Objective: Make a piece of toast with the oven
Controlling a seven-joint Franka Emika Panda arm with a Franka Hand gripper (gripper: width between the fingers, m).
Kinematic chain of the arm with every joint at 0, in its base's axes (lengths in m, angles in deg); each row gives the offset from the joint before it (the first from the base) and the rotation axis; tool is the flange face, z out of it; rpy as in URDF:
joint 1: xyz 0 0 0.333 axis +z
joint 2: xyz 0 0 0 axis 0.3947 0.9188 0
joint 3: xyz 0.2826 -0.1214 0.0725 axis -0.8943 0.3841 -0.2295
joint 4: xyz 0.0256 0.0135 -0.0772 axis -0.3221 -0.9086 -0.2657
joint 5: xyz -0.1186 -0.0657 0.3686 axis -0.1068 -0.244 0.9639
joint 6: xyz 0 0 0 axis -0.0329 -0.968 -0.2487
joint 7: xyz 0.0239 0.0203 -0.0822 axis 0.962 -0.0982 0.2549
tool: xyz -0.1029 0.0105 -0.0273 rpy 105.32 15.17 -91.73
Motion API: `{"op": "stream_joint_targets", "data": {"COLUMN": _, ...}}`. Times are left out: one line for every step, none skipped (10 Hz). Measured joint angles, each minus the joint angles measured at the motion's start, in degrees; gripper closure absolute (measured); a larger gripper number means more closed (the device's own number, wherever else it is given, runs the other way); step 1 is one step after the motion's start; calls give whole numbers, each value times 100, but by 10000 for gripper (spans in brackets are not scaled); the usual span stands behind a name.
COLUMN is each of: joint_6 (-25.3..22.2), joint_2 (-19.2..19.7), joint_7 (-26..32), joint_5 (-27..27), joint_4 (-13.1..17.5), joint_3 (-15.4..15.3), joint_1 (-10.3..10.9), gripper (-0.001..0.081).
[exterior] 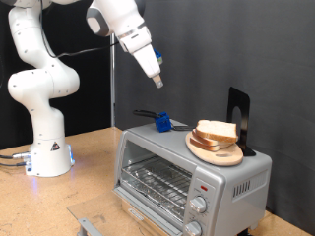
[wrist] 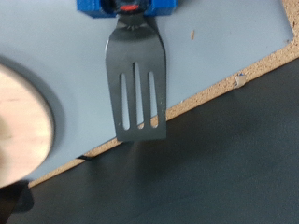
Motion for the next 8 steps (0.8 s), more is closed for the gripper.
{"op": "stream_joint_targets", "data": {"joint_6": 59, "joint_2": -1, "joint_7": 0, "joint_5": -2, "joint_4": -100, "joint_3": -42, "joint_1": 0, "gripper": 124}}
{"op": "stream_joint_targets", "data": {"joint_6": 127, "joint_2": 0, "joint_7": 0, "joint_5": -5, "joint_4": -201, "joint_3": -90, "joint_1": 0, "gripper": 124}}
{"op": "stream_joint_targets", "data": {"joint_6": 204, "joint_2": 4, "joint_7": 0, "joint_5": -5, "joint_4": -294, "joint_3": -148, "joint_1": 0, "gripper": 124}}
{"op": "stream_joint_targets", "data": {"joint_6": 308, "joint_2": 9, "joint_7": 1, "joint_5": -5, "joint_4": -385, "joint_3": -222, "joint_1": 0, "gripper": 124}}
{"op": "stream_joint_targets", "data": {"joint_6": 454, "joint_2": 14, "joint_7": 1, "joint_5": -5, "joint_4": -488, "joint_3": -307, "joint_1": 1, "gripper": 124}}
{"op": "stream_joint_targets", "data": {"joint_6": 700, "joint_2": 25, "joint_7": 0, "joint_5": -5, "joint_4": -608, "joint_3": -409, "joint_1": 0, "gripper": 124}}
{"op": "stream_joint_targets", "data": {"joint_6": 968, "joint_2": 48, "joint_7": -10, "joint_5": -5, "joint_4": -731, "joint_3": -515, "joint_1": -2, "gripper": 124}}
{"op": "stream_joint_targets", "data": {"joint_6": 1210, "joint_2": 107, "joint_7": -41, "joint_5": -4, "joint_4": -822, "joint_3": -602, "joint_1": -4, "gripper": 124}}
